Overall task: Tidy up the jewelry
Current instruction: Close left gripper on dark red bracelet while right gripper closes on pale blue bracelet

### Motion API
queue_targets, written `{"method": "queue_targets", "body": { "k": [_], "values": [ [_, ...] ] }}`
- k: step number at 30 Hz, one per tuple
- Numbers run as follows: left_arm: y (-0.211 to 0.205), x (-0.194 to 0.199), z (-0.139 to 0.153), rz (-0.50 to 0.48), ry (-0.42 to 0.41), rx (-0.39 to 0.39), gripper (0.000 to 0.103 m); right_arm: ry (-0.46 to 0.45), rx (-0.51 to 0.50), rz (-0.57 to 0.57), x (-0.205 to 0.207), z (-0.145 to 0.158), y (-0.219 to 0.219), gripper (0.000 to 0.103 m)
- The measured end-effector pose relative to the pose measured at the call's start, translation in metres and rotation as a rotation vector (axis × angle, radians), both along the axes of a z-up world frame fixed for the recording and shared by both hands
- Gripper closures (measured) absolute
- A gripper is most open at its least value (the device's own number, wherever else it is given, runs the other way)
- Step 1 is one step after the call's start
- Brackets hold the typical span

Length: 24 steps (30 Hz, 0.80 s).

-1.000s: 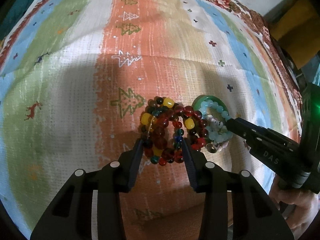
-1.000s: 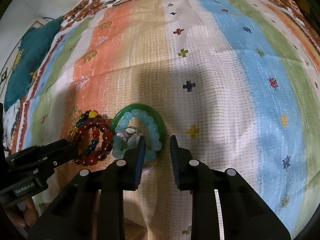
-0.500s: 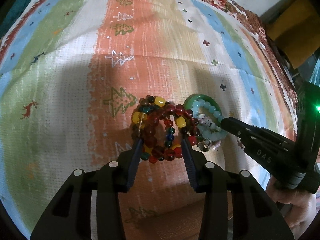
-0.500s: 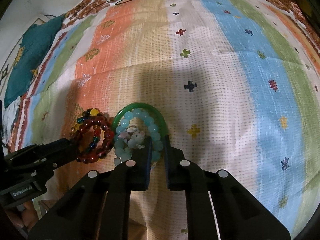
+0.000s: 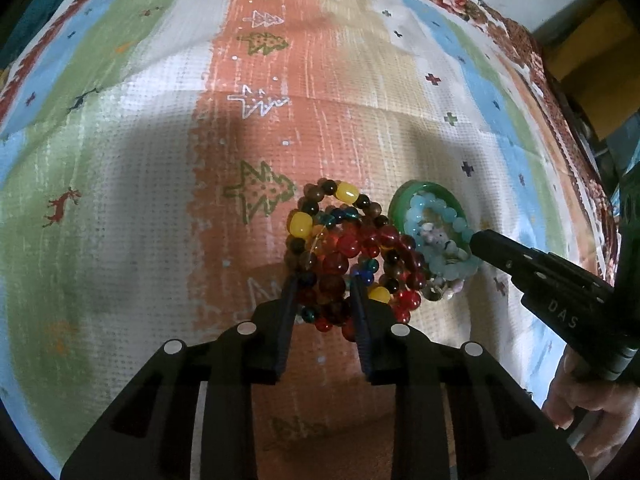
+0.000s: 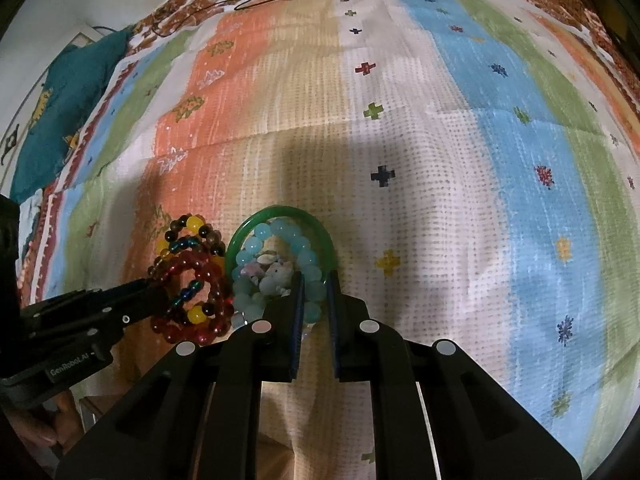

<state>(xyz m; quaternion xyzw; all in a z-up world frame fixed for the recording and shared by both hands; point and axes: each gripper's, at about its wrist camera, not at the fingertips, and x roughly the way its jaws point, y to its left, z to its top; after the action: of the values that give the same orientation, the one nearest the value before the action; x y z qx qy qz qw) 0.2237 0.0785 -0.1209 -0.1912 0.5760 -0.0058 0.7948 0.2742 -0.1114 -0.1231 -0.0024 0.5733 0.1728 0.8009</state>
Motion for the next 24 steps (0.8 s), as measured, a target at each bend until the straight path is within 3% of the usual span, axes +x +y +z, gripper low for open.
{"method": "queue_targets", "body": {
  "k": [3, 5, 13, 20, 24],
  "values": [
    [0.001, -0.001, 0.001, 0.0, -0.002, 0.006, 0.077, 0.0, -0.001, 0.001, 0.0, 0.0, 0.0, 0.091],
    [0.001, -0.002, 0.003, 0.003, -0.009, 0.009, 0.07, 0.001, 0.0, 0.001, 0.0, 0.0, 0.0, 0.091],
    [0.003, -0.003, 0.015, 0.003, -0.029, 0.012, 0.07, 0.0, -0.007, 0.005, 0.0, -0.001, 0.001, 0.091],
    [-0.006, -0.002, 0.01, -0.022, -0.01, 0.008, 0.07, -0.003, -0.019, 0.016, 0.0, -0.001, 0.002, 0.091],
    [-0.009, -0.001, 0.004, -0.028, 0.006, 0.042, 0.071, -0.001, -0.022, 0.018, 0.0, -0.002, 0.003, 0.091]
  ]
}}
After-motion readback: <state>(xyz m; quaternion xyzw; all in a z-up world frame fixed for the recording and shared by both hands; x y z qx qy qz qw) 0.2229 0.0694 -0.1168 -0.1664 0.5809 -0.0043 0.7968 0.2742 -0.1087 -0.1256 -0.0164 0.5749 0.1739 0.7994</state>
